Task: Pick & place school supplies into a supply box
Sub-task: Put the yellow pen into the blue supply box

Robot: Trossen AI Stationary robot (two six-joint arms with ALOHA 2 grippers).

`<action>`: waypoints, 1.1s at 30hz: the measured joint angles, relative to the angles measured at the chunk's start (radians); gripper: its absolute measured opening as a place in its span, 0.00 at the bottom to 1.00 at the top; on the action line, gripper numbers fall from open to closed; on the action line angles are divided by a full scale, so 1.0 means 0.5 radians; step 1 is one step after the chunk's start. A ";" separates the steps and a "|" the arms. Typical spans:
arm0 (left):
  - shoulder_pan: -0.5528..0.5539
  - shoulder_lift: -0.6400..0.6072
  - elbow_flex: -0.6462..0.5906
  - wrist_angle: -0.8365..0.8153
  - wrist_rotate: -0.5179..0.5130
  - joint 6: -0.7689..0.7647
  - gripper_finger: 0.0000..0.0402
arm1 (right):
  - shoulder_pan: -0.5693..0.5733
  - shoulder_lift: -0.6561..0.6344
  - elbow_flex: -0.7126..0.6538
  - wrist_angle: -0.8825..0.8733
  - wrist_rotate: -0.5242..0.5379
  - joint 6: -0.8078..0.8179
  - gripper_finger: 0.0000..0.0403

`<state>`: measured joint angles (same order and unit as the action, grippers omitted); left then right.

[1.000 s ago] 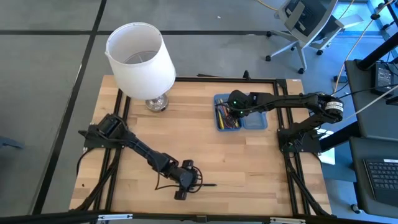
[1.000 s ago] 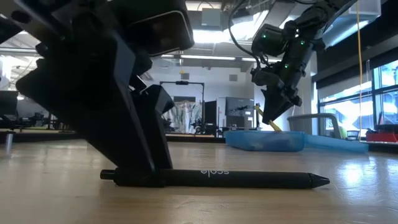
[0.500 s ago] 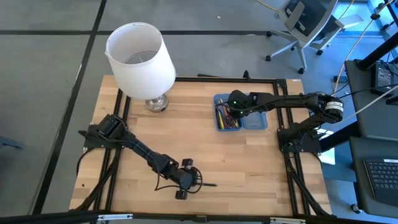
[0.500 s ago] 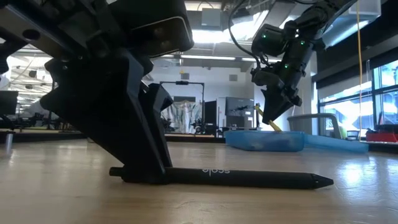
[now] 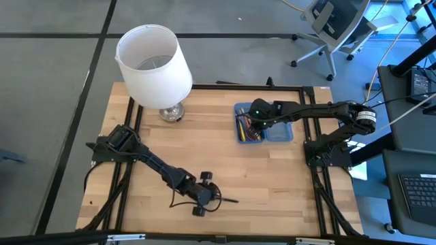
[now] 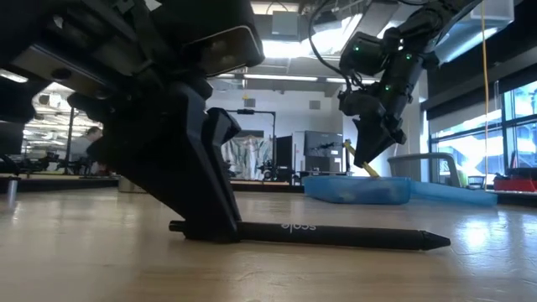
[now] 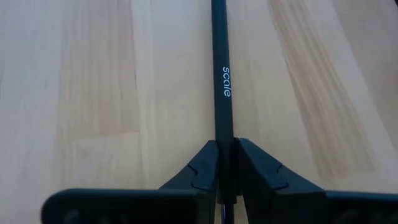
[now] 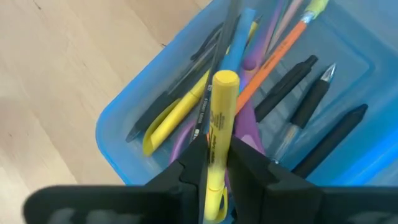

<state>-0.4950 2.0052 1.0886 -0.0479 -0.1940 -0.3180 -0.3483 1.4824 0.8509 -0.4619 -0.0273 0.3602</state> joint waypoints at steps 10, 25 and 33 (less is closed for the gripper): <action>0.003 -0.003 -0.005 0.045 -0.006 0.087 0.09 | -0.001 -0.164 -0.001 0.003 -0.002 0.008 0.15; 0.066 -0.050 -0.007 0.044 -0.006 0.090 0.09 | 0.137 -0.399 -0.001 0.105 -0.429 -0.089 0.15; 0.100 -0.081 -0.011 0.014 -0.040 0.139 0.08 | 0.090 -0.366 0.000 0.089 0.003 -0.150 0.15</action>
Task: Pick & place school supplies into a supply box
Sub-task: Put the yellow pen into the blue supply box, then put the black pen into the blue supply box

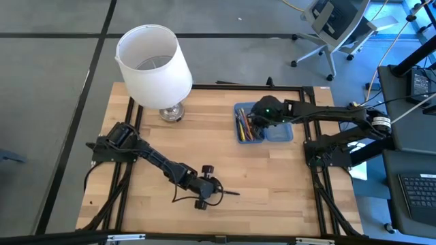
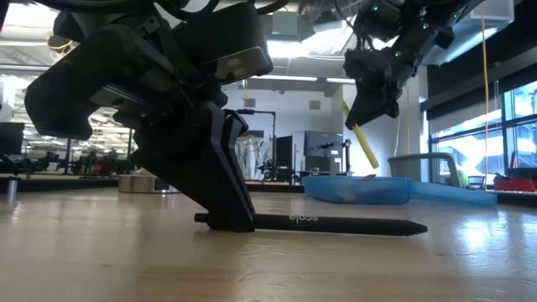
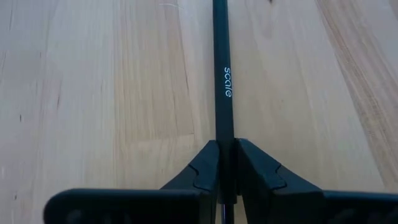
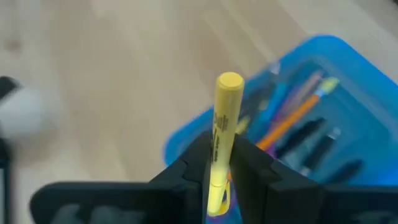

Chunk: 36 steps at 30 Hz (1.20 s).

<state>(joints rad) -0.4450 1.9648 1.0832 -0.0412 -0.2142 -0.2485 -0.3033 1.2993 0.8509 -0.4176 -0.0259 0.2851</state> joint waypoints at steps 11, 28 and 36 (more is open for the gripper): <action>-0.002 -0.001 0.001 0.018 0.010 -0.004 0.08 | -0.017 0.259 -0.001 -0.044 0.013 0.033 0.15; -0.005 -0.007 0.007 0.030 0.014 -0.036 0.07 | -0.018 0.339 0.002 0.002 0.091 0.095 0.27; -0.005 -0.008 0.007 0.026 0.006 -0.036 0.06 | 0.105 0.141 0.150 0.005 -0.235 -0.323 0.29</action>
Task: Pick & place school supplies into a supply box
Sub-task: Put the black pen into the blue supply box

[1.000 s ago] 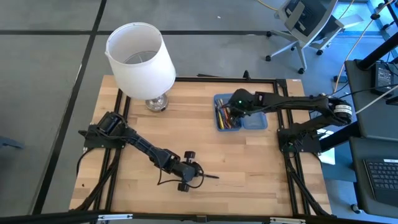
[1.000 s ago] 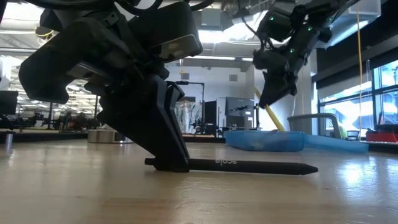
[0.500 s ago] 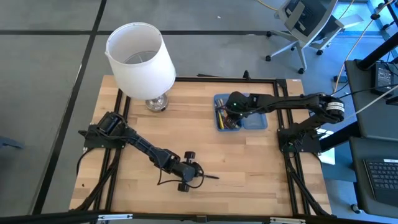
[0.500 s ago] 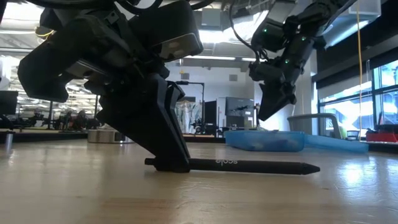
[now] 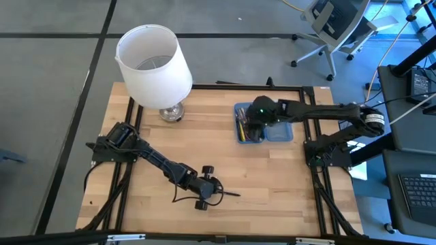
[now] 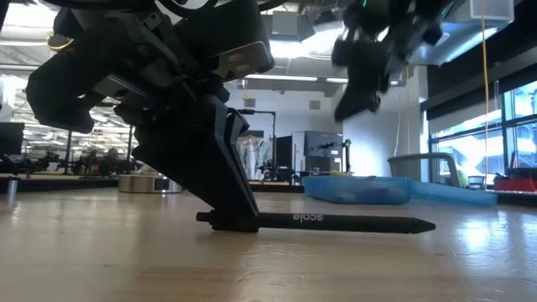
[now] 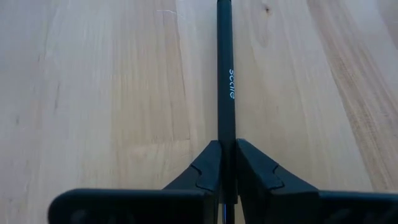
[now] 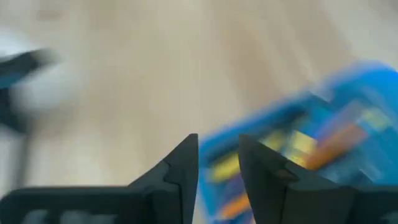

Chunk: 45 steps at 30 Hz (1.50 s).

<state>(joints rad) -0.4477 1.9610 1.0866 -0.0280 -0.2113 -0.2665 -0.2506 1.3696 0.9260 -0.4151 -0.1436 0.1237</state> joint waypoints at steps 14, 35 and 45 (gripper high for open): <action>0.063 -0.026 0.000 -0.001 -0.060 0.032 0.06 | 0.432 -0.452 0.021 -0.072 0.219 -0.040 0.29; 0.351 -0.880 0.002 -0.073 -0.409 0.676 0.06 | 0.591 -1.112 -0.030 -0.122 0.197 -0.311 0.29; 0.506 -1.087 0.002 0.459 0.027 0.838 0.06 | 0.750 -1.015 -0.034 0.115 0.195 -0.323 0.29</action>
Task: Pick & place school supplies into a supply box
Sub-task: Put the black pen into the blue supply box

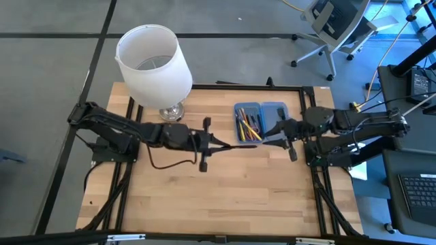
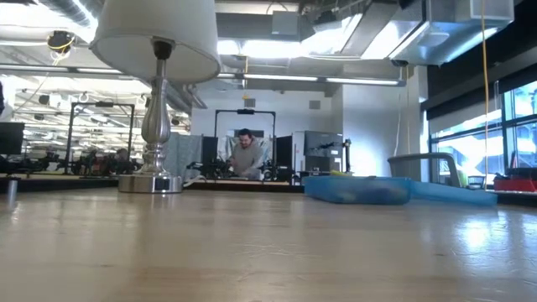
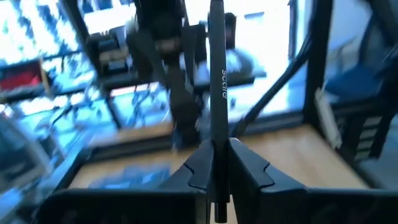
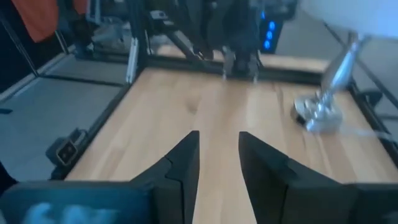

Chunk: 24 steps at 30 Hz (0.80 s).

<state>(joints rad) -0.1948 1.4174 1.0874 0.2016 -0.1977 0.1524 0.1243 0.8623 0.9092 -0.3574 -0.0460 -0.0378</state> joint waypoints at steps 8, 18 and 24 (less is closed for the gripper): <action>0.097 0.020 -0.001 0.314 0.254 -0.037 0.06 | 0.037 0.189 0.000 0.526 0.000 -0.103 0.29; 0.108 0.018 0.000 0.382 0.288 -0.034 0.06 | 0.037 0.372 0.000 1.000 0.000 -0.099 0.29; 0.108 0.018 0.000 0.385 0.226 -0.021 0.06 | 0.037 0.427 0.000 1.154 -0.067 -0.093 0.29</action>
<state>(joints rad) -0.1410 1.4265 1.0874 0.3939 -0.0848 0.1419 0.1429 1.0758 0.9092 0.2197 -0.0794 -0.0844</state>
